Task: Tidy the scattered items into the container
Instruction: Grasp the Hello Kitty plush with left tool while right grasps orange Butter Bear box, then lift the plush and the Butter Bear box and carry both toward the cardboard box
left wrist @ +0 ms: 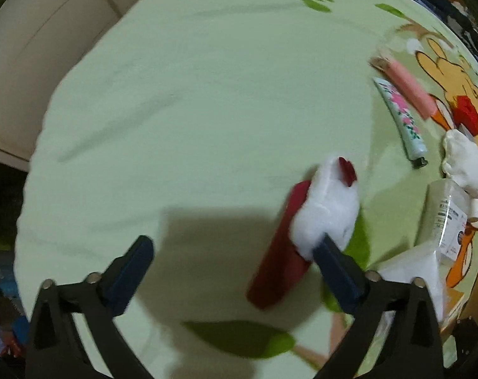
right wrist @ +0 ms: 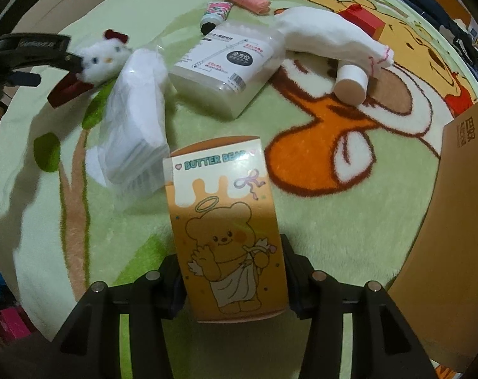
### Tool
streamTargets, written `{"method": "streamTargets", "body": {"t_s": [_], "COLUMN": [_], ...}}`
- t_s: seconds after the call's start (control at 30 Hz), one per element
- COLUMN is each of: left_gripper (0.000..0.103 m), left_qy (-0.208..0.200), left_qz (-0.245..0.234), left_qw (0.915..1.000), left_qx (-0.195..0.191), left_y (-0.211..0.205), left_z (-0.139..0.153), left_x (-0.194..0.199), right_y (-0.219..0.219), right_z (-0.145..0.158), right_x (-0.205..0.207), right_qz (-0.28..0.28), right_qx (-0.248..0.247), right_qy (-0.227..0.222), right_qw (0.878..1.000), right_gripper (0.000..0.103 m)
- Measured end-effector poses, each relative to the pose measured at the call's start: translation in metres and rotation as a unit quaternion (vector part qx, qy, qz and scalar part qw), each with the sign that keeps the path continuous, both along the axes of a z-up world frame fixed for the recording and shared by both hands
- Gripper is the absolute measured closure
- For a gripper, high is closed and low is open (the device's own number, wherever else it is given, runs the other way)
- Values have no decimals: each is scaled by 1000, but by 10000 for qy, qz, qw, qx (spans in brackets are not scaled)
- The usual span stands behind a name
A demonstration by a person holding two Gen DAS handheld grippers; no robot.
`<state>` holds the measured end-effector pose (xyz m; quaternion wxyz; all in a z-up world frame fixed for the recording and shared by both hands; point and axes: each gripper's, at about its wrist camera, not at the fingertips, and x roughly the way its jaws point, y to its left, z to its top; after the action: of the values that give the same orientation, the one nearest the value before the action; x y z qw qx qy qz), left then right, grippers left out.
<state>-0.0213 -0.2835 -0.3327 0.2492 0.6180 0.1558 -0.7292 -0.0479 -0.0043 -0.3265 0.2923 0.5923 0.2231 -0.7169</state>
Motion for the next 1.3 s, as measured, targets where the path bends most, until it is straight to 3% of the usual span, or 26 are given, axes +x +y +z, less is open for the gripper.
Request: {"method": "streamTargets", "body": {"t_s": [0.1, 0.2, 0.33, 0.63, 0.7, 0.77, 0.83, 1.0, 1.3], "left_gripper": [0, 0, 0, 1, 17, 51, 66, 70, 71], "left_qy": [132, 339, 96, 11, 1, -10, -20, 15, -83], "left_qz": [-184, -570, -1140, -1145, -1132, -1119, -1106, -1003, -1147], "left_qw": [9995, 9978, 9933, 9933, 9935, 9937, 9938, 9950, 9931], "left_qx": [201, -26, -141, -132, -124, -117, -110, -8, -240], "left_y": [6, 24, 51, 67, 71, 74, 77, 82, 107], "left_z": [6, 24, 13, -6, -10, -14, -18, -17, 15], "left_x": [-5, -4, -11, -11, -10, -10, -10, -7, 0], "right_y": [0, -1, -1, -7, -8, -10, -10, -10, -10], "right_z": [1, 3, 5, 10, 13, 17, 23, 40, 89], "right_x": [0, 0, 0, 0, 0, 1, 1, 0, -4], "right_qz": [-3, -13, -25, -31, -13, -5, -46, -204, -615], "right_qx": [6, 4, 2, 42, 45, 35, 2, -100, -320], "right_qy": [25, 24, 24, 62, 85, 116, 129, 128, 220], "right_qw": [10000, 10000, 10000, 10000, 10000, 9999, 9999, 9997, 9974], "right_gripper": [52, 52, 52, 52, 53, 54, 54, 54, 54]}}
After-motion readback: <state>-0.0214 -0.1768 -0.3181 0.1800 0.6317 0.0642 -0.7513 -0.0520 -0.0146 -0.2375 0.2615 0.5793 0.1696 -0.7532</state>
